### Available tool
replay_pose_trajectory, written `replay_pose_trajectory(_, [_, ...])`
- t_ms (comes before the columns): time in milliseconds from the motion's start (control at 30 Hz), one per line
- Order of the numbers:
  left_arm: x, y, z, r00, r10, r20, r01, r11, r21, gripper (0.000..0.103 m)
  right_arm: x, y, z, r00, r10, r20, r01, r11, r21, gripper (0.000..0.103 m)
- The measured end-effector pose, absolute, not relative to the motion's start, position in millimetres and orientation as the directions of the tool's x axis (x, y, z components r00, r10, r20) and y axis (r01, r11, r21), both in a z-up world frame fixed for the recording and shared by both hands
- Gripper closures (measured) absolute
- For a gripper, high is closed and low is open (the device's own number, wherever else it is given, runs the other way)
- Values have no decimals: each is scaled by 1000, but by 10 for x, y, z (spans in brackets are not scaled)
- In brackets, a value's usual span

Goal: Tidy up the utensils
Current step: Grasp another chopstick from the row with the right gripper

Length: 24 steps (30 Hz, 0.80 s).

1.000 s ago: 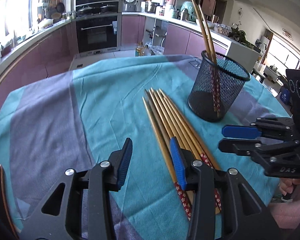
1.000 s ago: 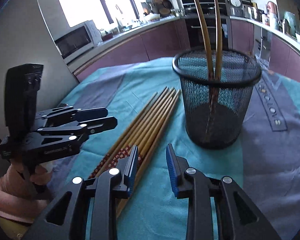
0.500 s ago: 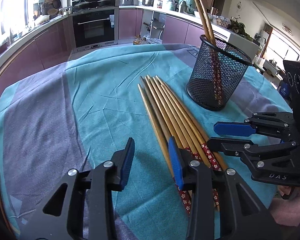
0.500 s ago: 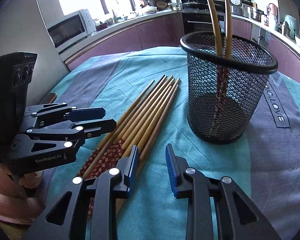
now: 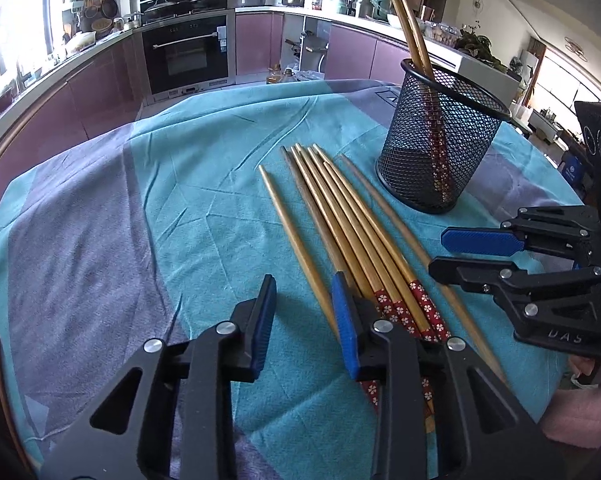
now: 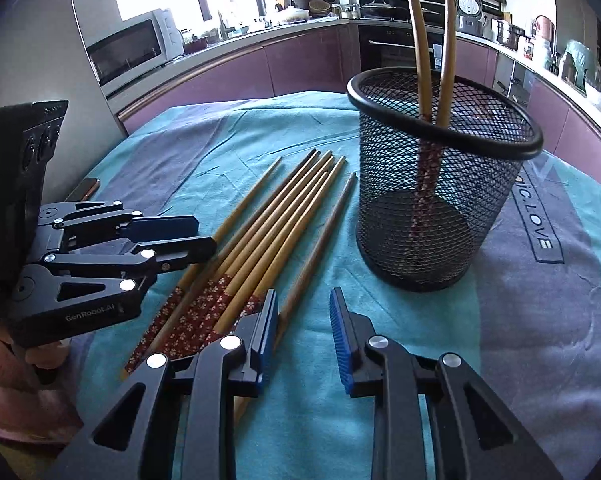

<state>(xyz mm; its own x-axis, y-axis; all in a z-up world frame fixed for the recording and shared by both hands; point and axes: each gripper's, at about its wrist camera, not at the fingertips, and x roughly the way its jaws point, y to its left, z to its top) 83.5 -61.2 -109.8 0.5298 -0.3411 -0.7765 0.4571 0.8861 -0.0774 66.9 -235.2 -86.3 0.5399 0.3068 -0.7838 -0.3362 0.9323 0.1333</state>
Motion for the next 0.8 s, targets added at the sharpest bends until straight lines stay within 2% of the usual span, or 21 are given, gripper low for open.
replay_pose_trajectory(100, [869, -592, -1100, 518, -354, -779, 457, 884, -98, 82, 688, -2344, -875, 536, 301, -789, -339, 932, 126, 78])
replay_pose_trajectory(367, [1038, -592, -1122, 503, -332, -798, 435, 895, -99, 80, 780, -2218, -921, 559, 264, -786, -314, 945, 94, 80])
replay_pose_trajectory(467, [1089, -613, -1128, 504, -327, -800, 427, 899, -98, 83, 801, -2240, -928, 567, 266, -780, -293, 950, 111, 87])
replay_pose_trajectory(533, [1108, -624, -1131, 509, -316, -800, 412, 906, -95, 89, 814, -2282, -929, 562, 287, -776, -278, 949, 150, 92])
replay_pose_trajectory(667, [1094, -595, -1133, 515, -317, -797, 384, 916, -116, 94, 803, -2402, -911, 566, 311, -763, -247, 948, 202, 96])
replay_pose_trajectory(800, [1022, -519, -1073, 540, -328, -775, 362, 922, -138, 95, 736, -2506, -825, 591, 334, -734, -243, 942, 233, 97])
